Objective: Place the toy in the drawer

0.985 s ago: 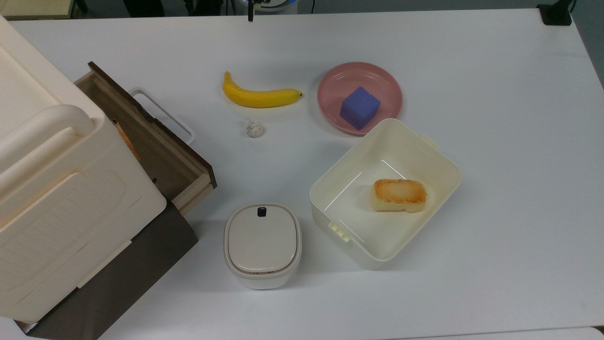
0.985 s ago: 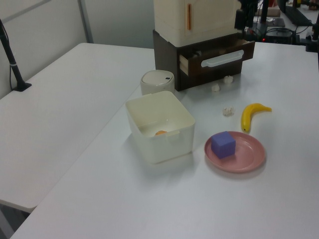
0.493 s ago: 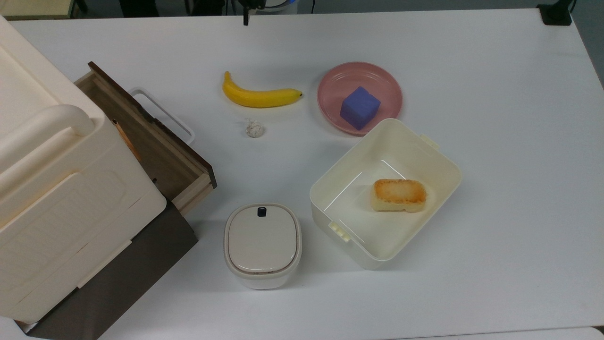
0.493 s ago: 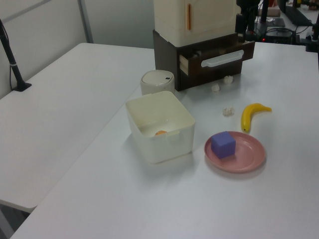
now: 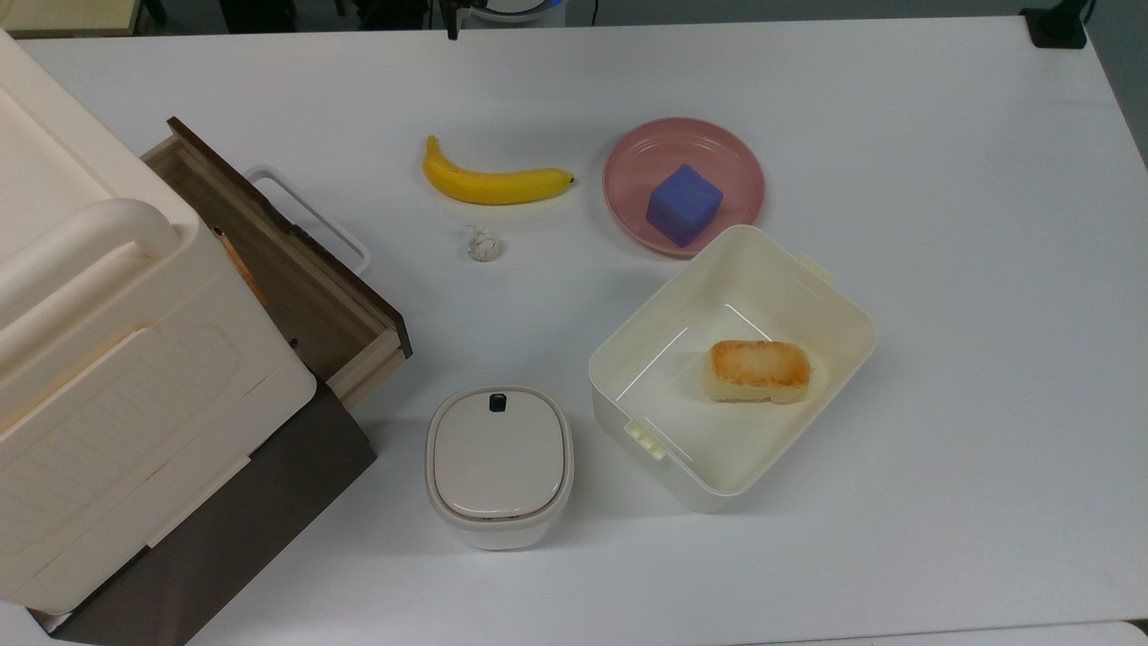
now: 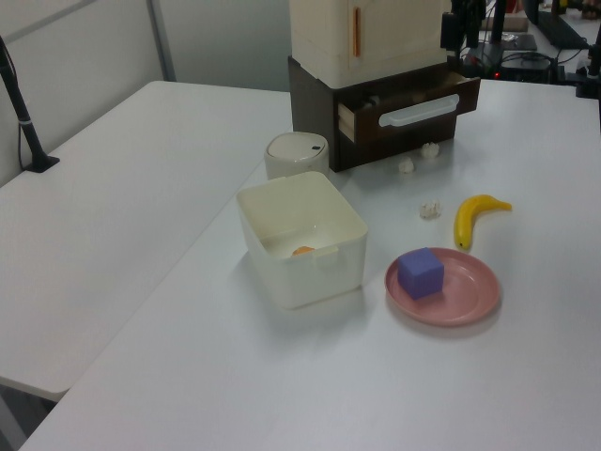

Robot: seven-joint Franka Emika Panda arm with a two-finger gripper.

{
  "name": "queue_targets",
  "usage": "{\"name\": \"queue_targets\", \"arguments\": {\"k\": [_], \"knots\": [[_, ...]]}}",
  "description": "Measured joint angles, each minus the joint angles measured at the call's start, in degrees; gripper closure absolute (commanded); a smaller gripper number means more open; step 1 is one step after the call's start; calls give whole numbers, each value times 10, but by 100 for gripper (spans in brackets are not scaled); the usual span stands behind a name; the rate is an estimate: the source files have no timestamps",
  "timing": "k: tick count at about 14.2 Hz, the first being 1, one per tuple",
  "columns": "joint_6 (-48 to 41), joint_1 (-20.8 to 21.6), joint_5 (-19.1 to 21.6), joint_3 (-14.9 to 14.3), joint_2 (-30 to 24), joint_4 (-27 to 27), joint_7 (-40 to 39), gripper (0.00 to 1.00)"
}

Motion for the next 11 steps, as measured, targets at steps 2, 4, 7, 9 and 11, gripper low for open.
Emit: {"name": "queue_targets", "arguments": {"k": [2,4,7,9,11], "knots": [[6,5,0,-11,-1,1,0,0],[15,1,1,-10,-1,1,0,0],[19,-31,1,25,-4,-2,-6,0],[21,-39,1,38,-4,-5,-7,0],[35,-39,1,40,-5,-10,-7,0]]}}
